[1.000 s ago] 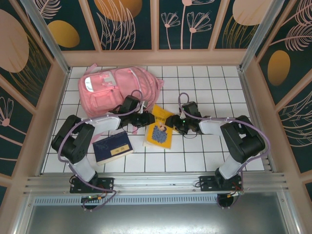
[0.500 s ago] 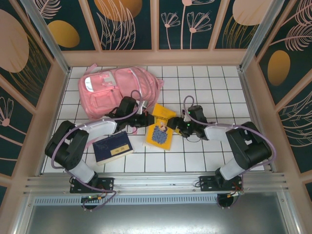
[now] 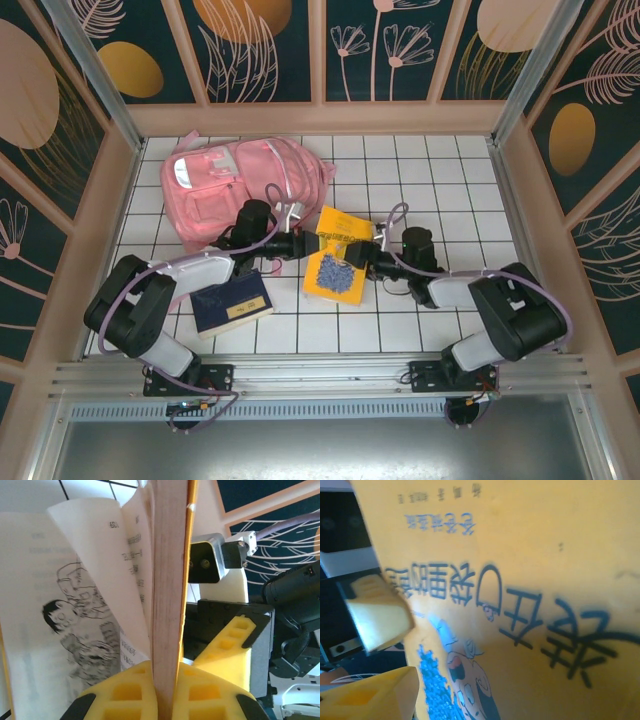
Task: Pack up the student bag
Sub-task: Pick up the book at the center of the table.
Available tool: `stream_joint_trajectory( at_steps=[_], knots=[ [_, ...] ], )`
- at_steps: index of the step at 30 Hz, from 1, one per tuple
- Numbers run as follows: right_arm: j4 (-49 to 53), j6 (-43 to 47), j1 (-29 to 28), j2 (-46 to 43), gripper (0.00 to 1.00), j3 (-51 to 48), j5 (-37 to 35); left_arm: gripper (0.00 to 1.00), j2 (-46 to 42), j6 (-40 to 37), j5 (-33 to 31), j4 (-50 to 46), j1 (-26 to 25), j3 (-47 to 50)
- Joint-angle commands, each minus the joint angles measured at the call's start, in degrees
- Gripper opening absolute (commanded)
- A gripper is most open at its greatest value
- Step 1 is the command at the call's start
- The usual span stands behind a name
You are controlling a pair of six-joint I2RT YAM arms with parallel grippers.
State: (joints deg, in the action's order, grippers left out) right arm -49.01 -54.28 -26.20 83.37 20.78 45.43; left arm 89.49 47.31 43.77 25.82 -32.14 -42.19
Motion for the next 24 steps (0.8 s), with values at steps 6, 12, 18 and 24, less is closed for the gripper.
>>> stream_joint_trajectory(
  at_steps=[6, 12, 18, 24],
  knots=[
    [-2.9, 1.3, -0.1, -9.3, 0.25, -0.1, -1.3, 0.25, -3.9, -3.4, -0.5, -4.2, -0.4, -2.7],
    [7.5, 6.5, -0.1, -15.9, 0.0, 2.8, -1.9, 0.58, -6.6, -8.7, -5.0, -14.8, -0.2, -5.4],
    [10.3, 8.9, 0.1, -21.8, 0.0, 6.4, 4.5, 0.71, -8.7, -12.3, -4.5, -20.2, 1.0, -8.1],
    [15.8, 12.6, -0.8, -26.8, 0.0, 11.4, 10.0, 0.74, -11.9, -11.2, 9.7, -12.0, 2.1, -8.2]
  ],
)
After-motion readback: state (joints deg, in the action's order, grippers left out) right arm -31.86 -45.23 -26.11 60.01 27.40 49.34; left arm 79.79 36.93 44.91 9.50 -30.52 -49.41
